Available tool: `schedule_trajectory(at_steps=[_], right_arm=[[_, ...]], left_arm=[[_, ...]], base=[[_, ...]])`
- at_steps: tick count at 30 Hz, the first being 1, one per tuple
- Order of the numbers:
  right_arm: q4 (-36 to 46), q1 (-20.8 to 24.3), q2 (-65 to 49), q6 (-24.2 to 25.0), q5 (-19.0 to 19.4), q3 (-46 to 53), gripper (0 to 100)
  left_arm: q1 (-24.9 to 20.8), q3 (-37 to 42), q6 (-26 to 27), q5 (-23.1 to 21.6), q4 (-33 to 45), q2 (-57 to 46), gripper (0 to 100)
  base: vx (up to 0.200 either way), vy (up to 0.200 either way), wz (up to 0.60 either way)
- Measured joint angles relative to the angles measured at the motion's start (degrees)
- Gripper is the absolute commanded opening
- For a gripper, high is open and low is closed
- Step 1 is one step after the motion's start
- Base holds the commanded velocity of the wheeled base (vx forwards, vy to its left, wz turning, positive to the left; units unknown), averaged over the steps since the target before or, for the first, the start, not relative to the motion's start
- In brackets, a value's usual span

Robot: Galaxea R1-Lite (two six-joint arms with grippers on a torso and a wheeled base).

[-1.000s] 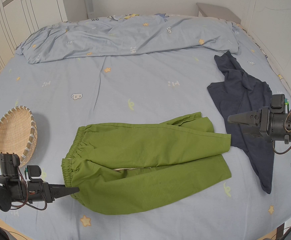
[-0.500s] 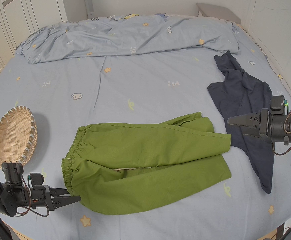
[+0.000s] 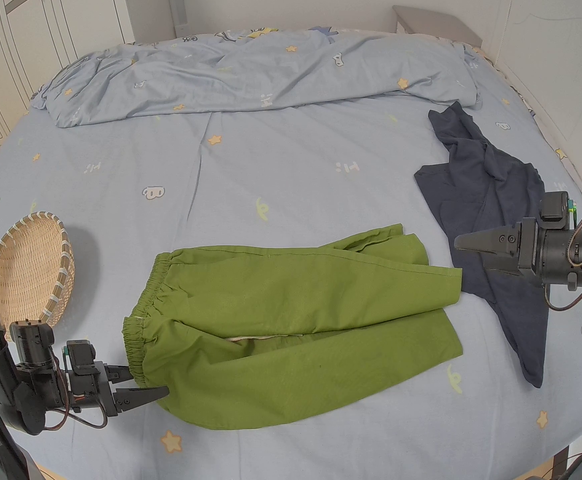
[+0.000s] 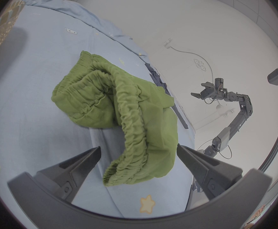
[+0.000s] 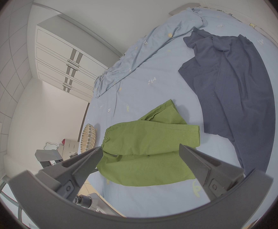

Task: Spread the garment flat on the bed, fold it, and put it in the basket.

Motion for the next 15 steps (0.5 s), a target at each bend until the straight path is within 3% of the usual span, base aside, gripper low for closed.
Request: schedule_trajectory(at_steps=[3,4,15], right_arm=[[0.00,-0.02,0.00,-0.02,0.00,0.00,100],[0.00,-0.05,0.00,-0.02,0.00,0.00,100],[0.00,-0.02,0.20,-0.04,0.00,0.06,100]], left_arm=[[-0.33,0.94,-0.37,0.05,-3.40,1.79,100],[-0.44,1.35,-0.61,0.02,-4.50,2.33,0],[-0.10,2.18,-1.16,-0.22,-5.67,4.58,0]], base=[[0.000,0.000,0.00],[0.000,0.000,0.00],[0.000,0.000,0.00]])
